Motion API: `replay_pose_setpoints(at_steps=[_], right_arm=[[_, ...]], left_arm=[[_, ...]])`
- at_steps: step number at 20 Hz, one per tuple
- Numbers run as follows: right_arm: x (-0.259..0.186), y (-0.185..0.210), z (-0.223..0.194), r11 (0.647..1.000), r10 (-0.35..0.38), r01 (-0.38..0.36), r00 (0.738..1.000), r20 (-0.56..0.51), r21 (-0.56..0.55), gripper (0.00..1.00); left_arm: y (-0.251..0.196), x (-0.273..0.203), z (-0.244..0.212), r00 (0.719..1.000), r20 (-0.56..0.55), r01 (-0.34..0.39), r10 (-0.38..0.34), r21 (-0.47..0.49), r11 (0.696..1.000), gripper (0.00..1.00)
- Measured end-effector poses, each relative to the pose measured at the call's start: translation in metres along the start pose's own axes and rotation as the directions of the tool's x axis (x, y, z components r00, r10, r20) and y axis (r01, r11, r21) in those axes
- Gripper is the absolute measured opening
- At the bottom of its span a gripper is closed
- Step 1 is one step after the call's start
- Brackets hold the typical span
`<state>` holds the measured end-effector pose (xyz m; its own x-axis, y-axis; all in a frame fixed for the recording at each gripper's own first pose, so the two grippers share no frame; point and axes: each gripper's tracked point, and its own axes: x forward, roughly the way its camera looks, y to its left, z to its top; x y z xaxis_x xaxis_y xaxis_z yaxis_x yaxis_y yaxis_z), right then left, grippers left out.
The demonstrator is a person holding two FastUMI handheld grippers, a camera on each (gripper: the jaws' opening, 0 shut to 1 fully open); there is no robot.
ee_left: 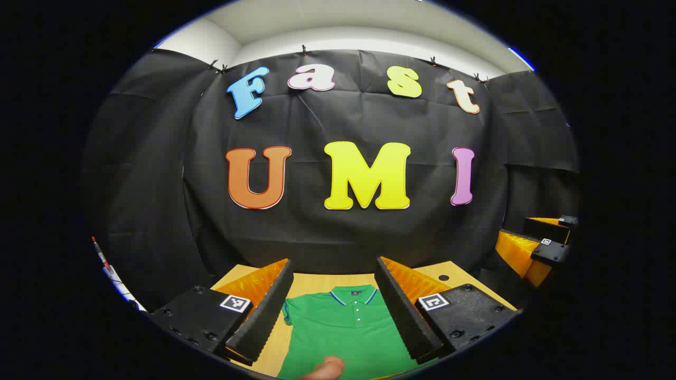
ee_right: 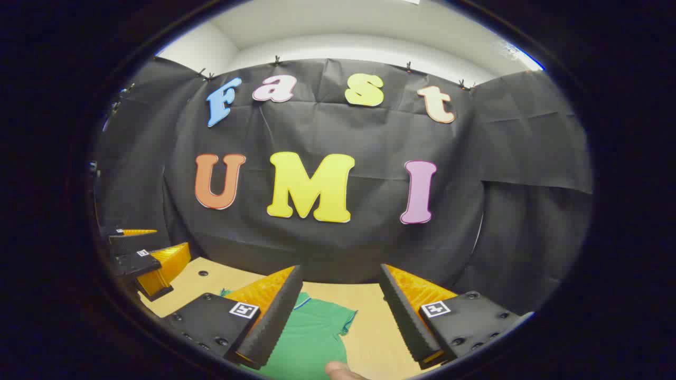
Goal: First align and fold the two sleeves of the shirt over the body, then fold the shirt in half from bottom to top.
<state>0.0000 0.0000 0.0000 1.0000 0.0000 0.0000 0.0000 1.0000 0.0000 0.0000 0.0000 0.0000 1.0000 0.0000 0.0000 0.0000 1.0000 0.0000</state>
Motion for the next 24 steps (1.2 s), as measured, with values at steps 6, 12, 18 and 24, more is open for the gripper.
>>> replay_pose_setpoints(at_steps=[6,12,18,24], right_arm=[[0.004,-0.003,-0.011,1.0,0.014,-0.013,0.999,-0.038,0.006,0.93],[0.008,-0.004,-0.02,0.999,0.026,-0.025,0.998,-0.063,0.025,0.93],[0.012,-0.004,-0.022,0.999,0.039,-0.038,0.997,-0.065,0.018,0.94],[0.02,-0.006,-0.028,0.999,0.051,-0.05,0.995,-0.082,0.012,0.94]], left_arm=[[-0.012,0.002,-0.008,1.0,-0.021,0.007,-0.007,0.002,1.0,0.99],[-0.02,0.004,-0.01,1.0,-0.025,0.017,-0.017,0.002,1.0,1.0],[-0.027,0.008,-0.008,1.0,-0.011,0.027,-0.027,0.003,1.0,0.99],[-0.032,0.014,-0.015,0.999,-0.027,0.026,-0.026,0.002,1.0,0.99]])
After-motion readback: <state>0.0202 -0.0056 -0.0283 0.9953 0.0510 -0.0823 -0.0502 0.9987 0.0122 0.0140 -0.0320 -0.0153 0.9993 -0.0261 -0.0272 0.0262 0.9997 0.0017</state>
